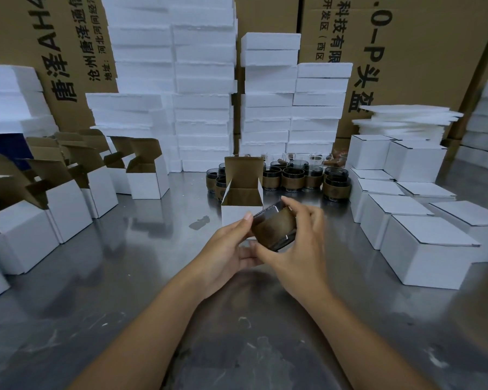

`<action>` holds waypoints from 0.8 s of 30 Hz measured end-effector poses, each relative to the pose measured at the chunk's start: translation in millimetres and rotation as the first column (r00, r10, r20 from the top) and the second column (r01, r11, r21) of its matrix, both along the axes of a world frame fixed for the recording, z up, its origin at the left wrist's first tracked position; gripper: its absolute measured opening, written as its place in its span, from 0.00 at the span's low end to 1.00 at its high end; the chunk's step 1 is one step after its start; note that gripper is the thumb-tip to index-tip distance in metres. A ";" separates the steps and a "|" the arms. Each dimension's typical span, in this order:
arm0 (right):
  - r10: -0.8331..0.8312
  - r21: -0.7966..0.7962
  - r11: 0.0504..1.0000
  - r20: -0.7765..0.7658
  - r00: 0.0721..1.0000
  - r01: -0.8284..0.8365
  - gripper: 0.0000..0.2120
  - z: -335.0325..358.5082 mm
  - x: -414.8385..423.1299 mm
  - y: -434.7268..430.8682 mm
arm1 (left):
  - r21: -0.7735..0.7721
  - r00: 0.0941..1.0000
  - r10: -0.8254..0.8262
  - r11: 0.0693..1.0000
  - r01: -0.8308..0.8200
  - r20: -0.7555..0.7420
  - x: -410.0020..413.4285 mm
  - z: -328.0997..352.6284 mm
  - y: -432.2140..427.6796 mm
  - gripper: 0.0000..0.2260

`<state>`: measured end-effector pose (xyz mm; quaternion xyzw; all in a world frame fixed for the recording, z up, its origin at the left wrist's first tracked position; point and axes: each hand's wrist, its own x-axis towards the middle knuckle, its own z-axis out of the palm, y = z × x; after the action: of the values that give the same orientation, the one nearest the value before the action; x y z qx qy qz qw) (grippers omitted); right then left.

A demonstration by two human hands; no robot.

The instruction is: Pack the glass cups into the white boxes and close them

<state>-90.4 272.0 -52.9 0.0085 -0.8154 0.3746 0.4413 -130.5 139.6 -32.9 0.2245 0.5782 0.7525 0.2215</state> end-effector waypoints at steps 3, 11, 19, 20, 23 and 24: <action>-0.027 0.063 0.998 -0.010 1.000 0.028 0.38 0.7 0.7 -0.4 | 0.050 0.999 -0.023 0.999 0.021 0.027 0.4 0.5 -0.2 0.15; -0.011 0.087 0.996 -0.003 1.000 0.012 0.37 1.6 0.7 -0.1 | 0.076 1.000 -0.022 0.997 0.021 0.019 -2.1 -1.0 -1.2 0.16; 0.061 0.018 0.998 -0.024 0.998 -0.060 0.35 -0.8 -0.9 0.2 | -0.004 0.976 0.092 0.995 -0.095 -0.196 -0.2 -3.2 -3.3 0.22; 0.066 0.011 0.998 -0.028 0.997 -0.066 0.35 -1.3 -1.5 0.1 | -0.009 0.971 0.106 0.994 -0.111 -0.213 0.0 -3.0 -3.1 0.24; 0.076 -0.002 0.997 -0.034 0.996 -0.077 0.34 -2.4 -2.8 0.2 | -0.003 0.962 0.123 0.992 -0.127 -0.244 0.2 -2.1 -1.8 0.27; 0.083 -0.008 0.997 -0.034 0.996 -0.083 0.34 -2.4 -2.9 0.4 | 0.005 0.960 0.126 0.992 -0.129 -0.251 0.2 -2.1 -1.2 0.28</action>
<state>-93.3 272.4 -55.3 0.0466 -0.8050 0.3961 0.4393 -130.3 138.4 -35.0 0.2787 0.6192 0.7274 0.0992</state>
